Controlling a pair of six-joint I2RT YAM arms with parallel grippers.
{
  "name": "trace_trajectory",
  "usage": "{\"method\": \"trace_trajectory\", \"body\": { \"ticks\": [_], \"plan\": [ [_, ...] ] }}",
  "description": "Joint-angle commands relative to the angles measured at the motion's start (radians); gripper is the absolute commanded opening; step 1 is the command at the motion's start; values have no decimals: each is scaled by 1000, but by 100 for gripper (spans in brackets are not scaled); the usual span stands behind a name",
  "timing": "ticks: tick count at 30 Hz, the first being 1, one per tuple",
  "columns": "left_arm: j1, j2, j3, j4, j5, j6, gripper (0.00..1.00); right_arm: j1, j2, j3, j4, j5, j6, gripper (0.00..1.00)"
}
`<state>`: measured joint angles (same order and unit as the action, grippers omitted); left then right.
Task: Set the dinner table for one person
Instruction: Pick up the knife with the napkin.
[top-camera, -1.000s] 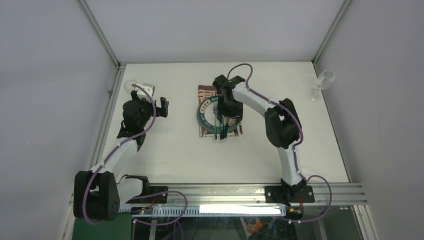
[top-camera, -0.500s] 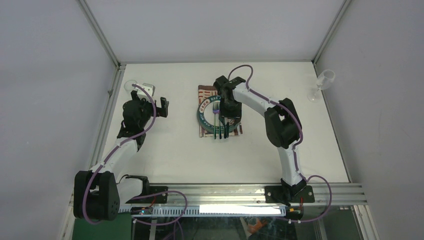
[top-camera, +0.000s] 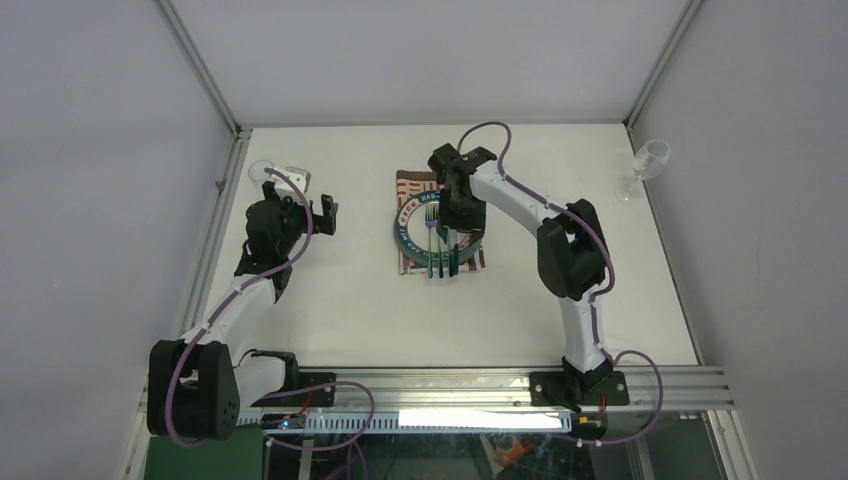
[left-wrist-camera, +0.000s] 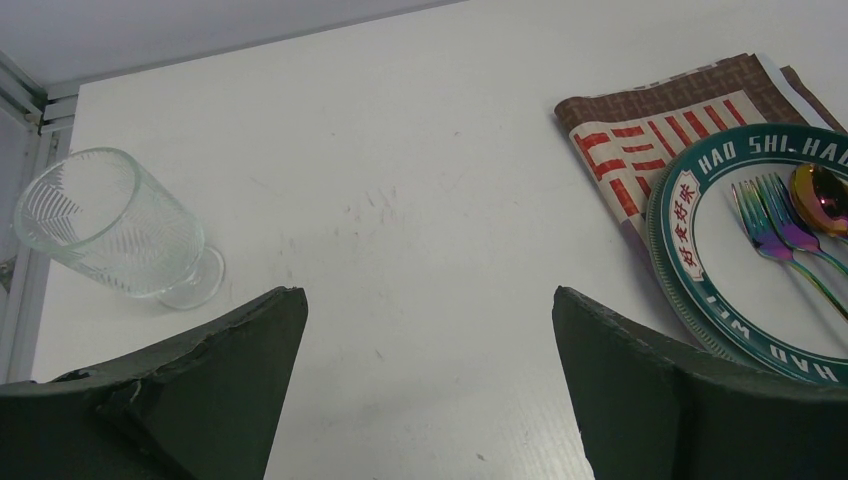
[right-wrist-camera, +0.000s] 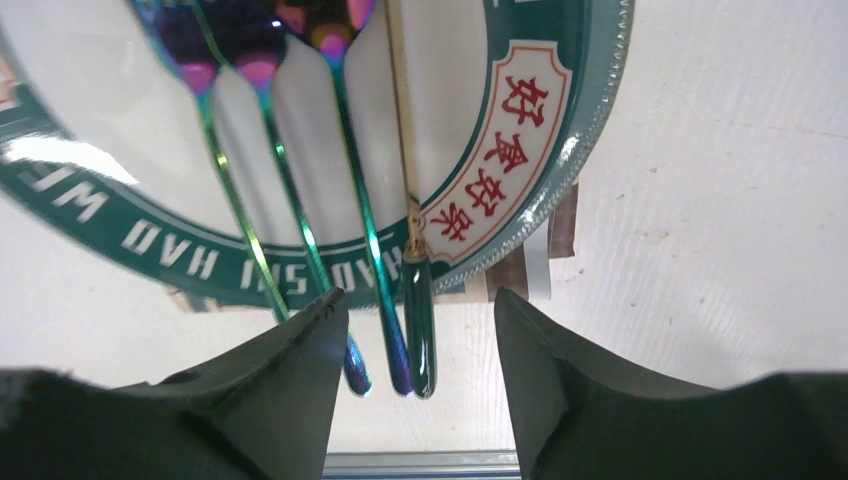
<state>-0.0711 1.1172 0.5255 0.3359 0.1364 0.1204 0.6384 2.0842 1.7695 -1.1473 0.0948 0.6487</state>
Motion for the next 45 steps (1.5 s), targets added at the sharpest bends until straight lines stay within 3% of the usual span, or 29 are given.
{"method": "trace_trajectory", "body": {
  "ticks": [1,34,45],
  "plan": [
    [0,-2,8,38,19,15,99,10,-130,95,-41,21,-5,60],
    [0,16,6,34,21,21,99,-32,42,70,37,-9,-70,56],
    [0,25,6,34,20,22,99,-32,62,55,53,-20,-71,49]
  ]
}}
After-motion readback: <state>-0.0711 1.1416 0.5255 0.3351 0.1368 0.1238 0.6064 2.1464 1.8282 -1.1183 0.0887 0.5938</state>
